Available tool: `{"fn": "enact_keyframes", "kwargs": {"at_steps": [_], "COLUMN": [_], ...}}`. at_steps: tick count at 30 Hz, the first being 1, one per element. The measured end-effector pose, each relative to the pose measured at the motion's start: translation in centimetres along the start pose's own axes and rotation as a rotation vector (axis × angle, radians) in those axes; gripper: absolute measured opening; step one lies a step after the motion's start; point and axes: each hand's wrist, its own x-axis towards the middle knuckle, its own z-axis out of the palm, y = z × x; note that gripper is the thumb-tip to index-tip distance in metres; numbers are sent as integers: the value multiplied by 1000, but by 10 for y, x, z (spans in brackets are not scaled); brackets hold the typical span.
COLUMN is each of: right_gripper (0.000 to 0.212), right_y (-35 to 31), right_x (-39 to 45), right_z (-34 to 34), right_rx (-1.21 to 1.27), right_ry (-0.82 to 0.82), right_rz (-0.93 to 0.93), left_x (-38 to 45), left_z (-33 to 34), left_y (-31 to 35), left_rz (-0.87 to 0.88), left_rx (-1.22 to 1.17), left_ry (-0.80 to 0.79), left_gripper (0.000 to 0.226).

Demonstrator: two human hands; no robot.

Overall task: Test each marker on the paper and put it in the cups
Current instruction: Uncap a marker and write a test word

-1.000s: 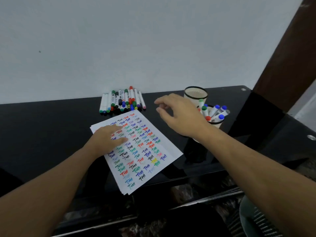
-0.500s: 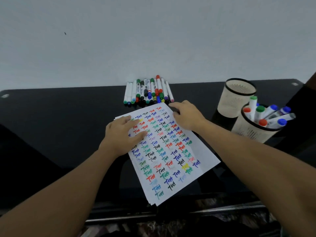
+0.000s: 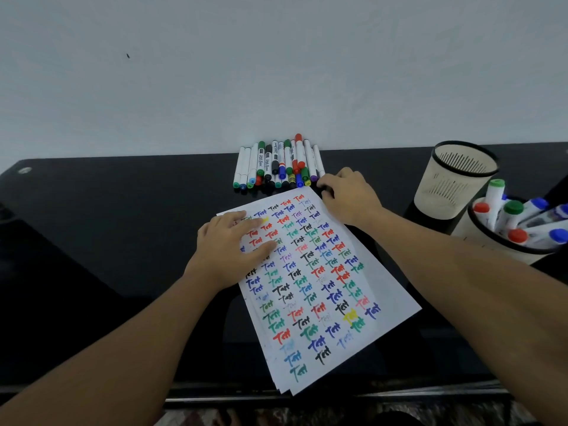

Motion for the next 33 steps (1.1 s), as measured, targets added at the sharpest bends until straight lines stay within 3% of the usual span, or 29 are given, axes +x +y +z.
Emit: {"fn": "enact_keyframes", "kwargs": {"at_steps": [6, 12, 22, 28, 33], "right_gripper": [41, 24, 36, 46, 25], "right_y": [3, 7, 1, 15, 17], "right_x": [4, 0, -4, -8, -1], "right_z": [-4, -2, -14, -23, -24], "right_rx": [-21, -35, -62, -209, -366], "right_ry": [-34, 50, -27, -27, 54], "right_rz": [13, 34, 1, -49, -141], "left_x": [0, 1, 1, 0, 0], "left_z": [1, 0, 0, 1, 0], "left_y": [0, 1, 2, 1, 1], "left_rz": [-11, -8, -13, -13, -6], "left_rx": [0, 3, 7, 4, 0], "left_ry": [-3, 5, 3, 11, 16], "left_gripper": [71, 70, 70, 69, 69]}}
